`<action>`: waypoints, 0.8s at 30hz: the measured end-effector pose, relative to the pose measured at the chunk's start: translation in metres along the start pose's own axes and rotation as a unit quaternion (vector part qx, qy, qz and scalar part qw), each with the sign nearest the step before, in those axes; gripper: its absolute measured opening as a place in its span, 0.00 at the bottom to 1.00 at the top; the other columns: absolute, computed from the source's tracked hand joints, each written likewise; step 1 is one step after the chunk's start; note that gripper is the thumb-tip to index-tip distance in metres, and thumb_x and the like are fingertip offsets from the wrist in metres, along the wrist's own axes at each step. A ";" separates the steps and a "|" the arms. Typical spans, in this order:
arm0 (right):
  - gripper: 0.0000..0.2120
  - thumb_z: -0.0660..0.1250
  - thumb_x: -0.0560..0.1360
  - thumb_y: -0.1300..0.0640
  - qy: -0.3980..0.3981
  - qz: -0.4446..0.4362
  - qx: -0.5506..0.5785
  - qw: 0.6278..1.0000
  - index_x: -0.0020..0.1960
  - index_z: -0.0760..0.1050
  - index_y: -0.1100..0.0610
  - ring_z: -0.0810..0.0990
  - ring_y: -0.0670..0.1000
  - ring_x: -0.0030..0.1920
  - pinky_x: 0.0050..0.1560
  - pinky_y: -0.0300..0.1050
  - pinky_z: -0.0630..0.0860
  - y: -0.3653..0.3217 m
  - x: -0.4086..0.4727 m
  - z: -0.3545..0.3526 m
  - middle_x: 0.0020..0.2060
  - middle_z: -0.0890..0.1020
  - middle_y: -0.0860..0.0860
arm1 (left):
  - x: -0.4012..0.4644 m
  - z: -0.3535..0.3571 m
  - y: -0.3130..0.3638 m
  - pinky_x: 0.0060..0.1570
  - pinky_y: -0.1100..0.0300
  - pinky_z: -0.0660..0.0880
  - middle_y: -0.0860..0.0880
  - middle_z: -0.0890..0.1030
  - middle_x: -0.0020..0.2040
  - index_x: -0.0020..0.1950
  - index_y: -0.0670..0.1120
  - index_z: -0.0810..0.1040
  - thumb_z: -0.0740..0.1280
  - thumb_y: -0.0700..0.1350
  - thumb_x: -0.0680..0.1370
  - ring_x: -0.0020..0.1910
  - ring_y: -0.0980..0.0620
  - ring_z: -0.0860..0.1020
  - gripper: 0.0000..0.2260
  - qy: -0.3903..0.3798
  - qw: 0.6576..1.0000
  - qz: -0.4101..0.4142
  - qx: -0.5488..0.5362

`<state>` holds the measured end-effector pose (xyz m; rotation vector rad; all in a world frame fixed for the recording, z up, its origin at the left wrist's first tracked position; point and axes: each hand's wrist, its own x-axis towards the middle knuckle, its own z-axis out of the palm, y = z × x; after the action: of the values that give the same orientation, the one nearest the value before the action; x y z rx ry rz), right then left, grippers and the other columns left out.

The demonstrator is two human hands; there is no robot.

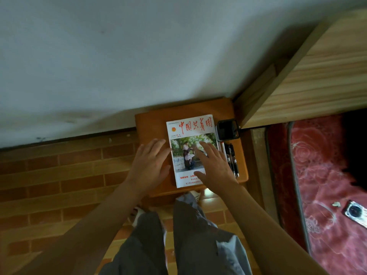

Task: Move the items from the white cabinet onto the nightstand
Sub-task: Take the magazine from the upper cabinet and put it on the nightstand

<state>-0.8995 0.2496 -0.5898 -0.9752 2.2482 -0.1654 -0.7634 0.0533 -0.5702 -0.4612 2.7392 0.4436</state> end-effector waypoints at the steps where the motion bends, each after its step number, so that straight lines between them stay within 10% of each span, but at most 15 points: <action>1: 0.43 0.70 0.79 0.43 0.007 -0.004 -0.002 1.000 0.84 0.47 0.47 0.43 0.55 0.83 0.77 0.53 0.40 -0.008 -0.006 -0.008 0.84 0.47 0.49 | -0.010 -0.010 0.000 0.77 0.36 0.60 0.46 0.65 0.81 0.77 0.51 0.70 0.65 0.56 0.82 0.81 0.42 0.59 0.24 0.007 1.000 -0.015 -0.004; 24: 0.36 0.70 0.78 0.42 0.056 -0.152 -0.074 0.984 0.82 0.59 0.46 0.51 0.53 0.82 0.80 0.56 0.55 -0.332 -0.216 -0.049 0.83 0.53 0.48 | -0.432 -0.158 -0.092 0.75 0.39 0.65 0.54 0.66 0.79 0.77 0.57 0.68 0.62 0.58 0.81 0.80 0.49 0.61 0.24 0.247 0.932 -0.241 -0.109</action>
<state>-0.6234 0.1544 -0.3179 -1.4209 2.2245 -0.1927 -0.3853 0.0275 -0.2932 -1.4366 2.8851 0.5591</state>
